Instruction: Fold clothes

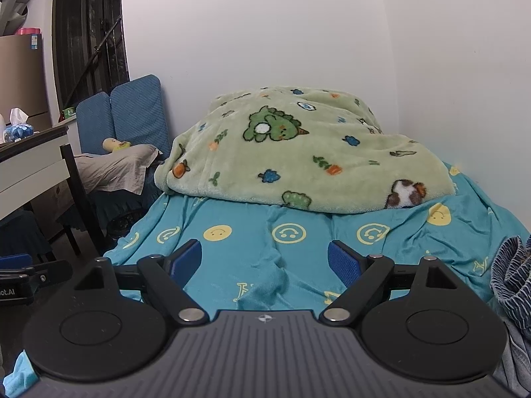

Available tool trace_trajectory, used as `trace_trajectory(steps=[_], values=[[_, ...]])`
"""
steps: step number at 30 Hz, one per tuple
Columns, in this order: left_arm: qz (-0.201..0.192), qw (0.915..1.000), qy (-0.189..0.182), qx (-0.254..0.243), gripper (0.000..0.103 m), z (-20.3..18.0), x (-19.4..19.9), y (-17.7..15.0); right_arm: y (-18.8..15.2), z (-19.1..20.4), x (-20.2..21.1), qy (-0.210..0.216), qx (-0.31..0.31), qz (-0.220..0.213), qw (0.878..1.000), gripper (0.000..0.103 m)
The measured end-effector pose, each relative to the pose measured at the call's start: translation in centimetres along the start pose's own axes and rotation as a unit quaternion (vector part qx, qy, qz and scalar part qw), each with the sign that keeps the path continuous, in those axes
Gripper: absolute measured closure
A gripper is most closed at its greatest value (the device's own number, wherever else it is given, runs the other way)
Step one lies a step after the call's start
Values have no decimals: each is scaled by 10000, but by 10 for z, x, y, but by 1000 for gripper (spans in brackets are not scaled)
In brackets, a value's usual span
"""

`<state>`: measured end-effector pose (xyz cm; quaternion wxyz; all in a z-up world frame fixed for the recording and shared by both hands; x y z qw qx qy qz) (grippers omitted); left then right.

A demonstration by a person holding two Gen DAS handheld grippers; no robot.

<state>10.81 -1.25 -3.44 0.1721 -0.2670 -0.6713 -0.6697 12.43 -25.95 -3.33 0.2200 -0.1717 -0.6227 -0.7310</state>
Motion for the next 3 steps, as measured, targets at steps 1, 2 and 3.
trace_trajectory(steps=[1, 2, 3], values=[[-19, 10000, -1, -21, 0, 0, 1, 0, 0, 0, 0, 3, -1, 1, 10000, 17], [-33, 10000, 2, -40, 0, -1, 1, -1, 0, 0, 0, 5, -3, 2, 10000, 17], [-42, 10000, 15, -49, 0, -1, 2, -1, 0, 1, 0, 4, -5, 2, 10000, 17]])
Point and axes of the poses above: each gripper's, at about its wrist camera, not at the fingertips, and x roughly against the way its jaws point, z to its left, y to its top, the point moved 7 cm from there along -x, roughly the way its jaws point, and after that the axes turned 11 degrees about z, right-handed, at the moved point
